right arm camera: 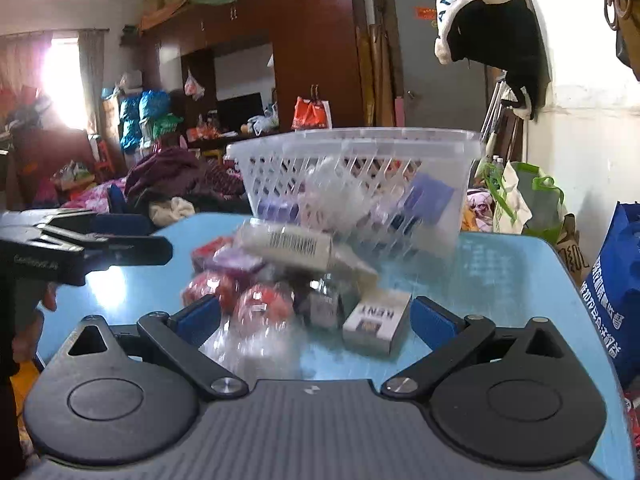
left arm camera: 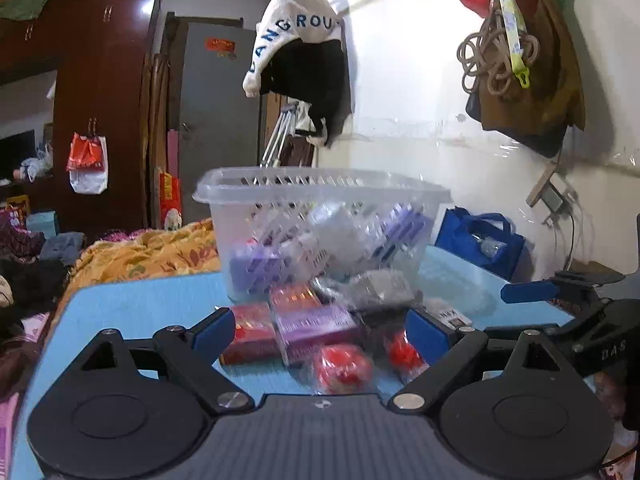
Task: Organize objects
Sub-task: 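Grasp clear-wrapped red ball with left gripper while right grasps a clear plastic bag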
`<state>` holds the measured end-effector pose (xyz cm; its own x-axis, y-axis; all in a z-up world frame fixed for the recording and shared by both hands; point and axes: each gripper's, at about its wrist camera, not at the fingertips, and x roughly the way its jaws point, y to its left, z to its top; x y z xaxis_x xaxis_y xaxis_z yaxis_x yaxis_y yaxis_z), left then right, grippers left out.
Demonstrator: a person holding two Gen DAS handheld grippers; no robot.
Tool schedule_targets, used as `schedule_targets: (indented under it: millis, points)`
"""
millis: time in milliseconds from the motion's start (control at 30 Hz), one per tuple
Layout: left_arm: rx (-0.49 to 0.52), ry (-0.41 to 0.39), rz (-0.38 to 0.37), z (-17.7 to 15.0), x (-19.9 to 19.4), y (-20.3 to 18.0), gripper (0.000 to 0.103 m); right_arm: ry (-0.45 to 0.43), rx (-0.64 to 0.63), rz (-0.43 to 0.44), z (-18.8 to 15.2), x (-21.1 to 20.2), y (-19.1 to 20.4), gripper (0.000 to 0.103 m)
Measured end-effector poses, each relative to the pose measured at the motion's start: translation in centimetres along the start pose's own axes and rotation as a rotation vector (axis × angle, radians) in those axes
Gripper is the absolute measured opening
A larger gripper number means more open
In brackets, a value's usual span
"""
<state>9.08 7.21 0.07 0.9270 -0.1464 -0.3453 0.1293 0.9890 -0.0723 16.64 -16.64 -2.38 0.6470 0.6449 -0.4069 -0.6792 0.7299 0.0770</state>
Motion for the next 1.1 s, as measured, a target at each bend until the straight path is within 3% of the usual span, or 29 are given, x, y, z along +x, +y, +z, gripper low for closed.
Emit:
schedule_targets:
  millis: [267,367,433,467,667,733,800,967,1100]
  points:
    - [-0.049,0.028,-0.008,-1.2,1.3,0.8,0.094,0.031,0.0,0.05,-1.4,0.4,0.3,0.084]
    - [-0.049,0.043,-0.005,-1.5,1.8,0.7,0.094,0.03,0.005,0.062,-1.9,0.2,0.5,0.074]
    - [-0.043,0.059,-0.005,-1.6,2.0,0.5,0.094,0.03,0.006,0.062,-2.0,0.1,0.5,0.06]
    - [-0.04,0.065,-0.005,-1.6,2.1,0.5,0.094,0.033,0.005,0.062,-2.0,0.1,0.5,0.057]
    - [-0.027,0.097,0.002,-1.4,2.9,-0.1,0.094,0.06,-0.041,0.031,-2.3,0.8,1.3,0.054]
    - [-0.014,0.114,0.009,-1.3,3.3,-0.4,0.093,0.076,-0.069,0.014,-2.7,1.3,1.7,0.048]
    - [0.001,0.132,0.016,-1.2,3.7,-0.8,0.085,0.062,-0.073,0.009,-3.0,1.2,1.7,0.042]
    - [0.019,0.159,0.012,-1.2,4.4,-1.3,0.054,0.027,-0.058,0.008,-3.2,0.4,0.9,0.042]
    - [0.066,0.154,0.037,-1.2,4.3,-2.0,0.049,0.008,-0.046,0.008,-3.0,-0.1,0.5,0.042]
